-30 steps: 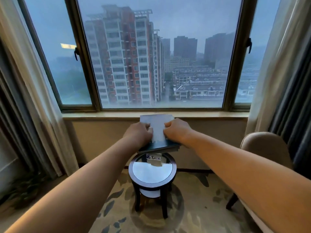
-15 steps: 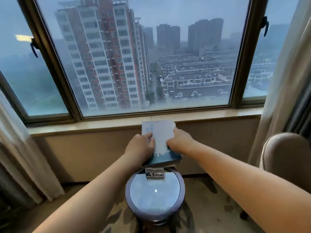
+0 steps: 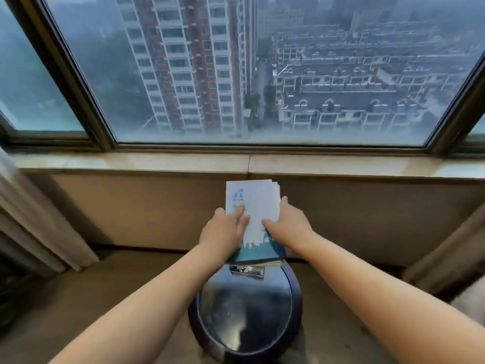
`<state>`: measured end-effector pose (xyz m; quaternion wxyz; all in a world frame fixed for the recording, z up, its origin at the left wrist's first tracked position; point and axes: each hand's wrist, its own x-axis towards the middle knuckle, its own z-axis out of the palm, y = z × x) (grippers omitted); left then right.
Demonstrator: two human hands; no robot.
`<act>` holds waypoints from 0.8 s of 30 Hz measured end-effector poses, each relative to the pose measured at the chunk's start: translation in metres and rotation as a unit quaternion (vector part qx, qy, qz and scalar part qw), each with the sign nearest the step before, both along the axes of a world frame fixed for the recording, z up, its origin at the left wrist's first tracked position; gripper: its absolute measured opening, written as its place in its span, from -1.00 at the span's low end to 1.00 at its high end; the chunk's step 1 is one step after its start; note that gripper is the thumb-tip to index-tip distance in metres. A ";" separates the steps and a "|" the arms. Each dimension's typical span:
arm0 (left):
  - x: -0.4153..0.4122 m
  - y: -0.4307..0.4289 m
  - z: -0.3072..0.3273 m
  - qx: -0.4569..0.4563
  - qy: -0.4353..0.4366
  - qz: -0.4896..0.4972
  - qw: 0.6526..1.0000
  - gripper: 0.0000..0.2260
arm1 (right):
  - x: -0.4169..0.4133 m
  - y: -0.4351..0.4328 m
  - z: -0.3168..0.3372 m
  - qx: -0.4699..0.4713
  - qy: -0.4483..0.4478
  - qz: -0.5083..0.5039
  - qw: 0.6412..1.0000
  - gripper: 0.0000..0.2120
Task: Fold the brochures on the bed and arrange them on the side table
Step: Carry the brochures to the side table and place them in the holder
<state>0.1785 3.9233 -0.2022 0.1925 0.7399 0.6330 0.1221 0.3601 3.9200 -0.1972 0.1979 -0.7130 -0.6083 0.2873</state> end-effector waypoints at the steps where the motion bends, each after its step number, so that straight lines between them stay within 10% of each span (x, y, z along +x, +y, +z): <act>1: -0.001 0.012 -0.011 -0.012 0.001 0.002 1.000 -0.50 | 0.000 0.013 -0.014 -0.002 -0.003 0.002 1.000 -0.24; 5: -0.006 0.047 -0.063 -0.098 0.006 0.005 0.995 -0.45 | -0.007 0.045 -0.070 -0.023 -0.030 -0.002 0.999 -0.53; 24: -0.055 0.041 -0.316 -0.354 0.042 -0.069 0.932 -0.23 | -0.066 0.017 -0.312 -0.277 -0.013 -0.107 0.955 -0.62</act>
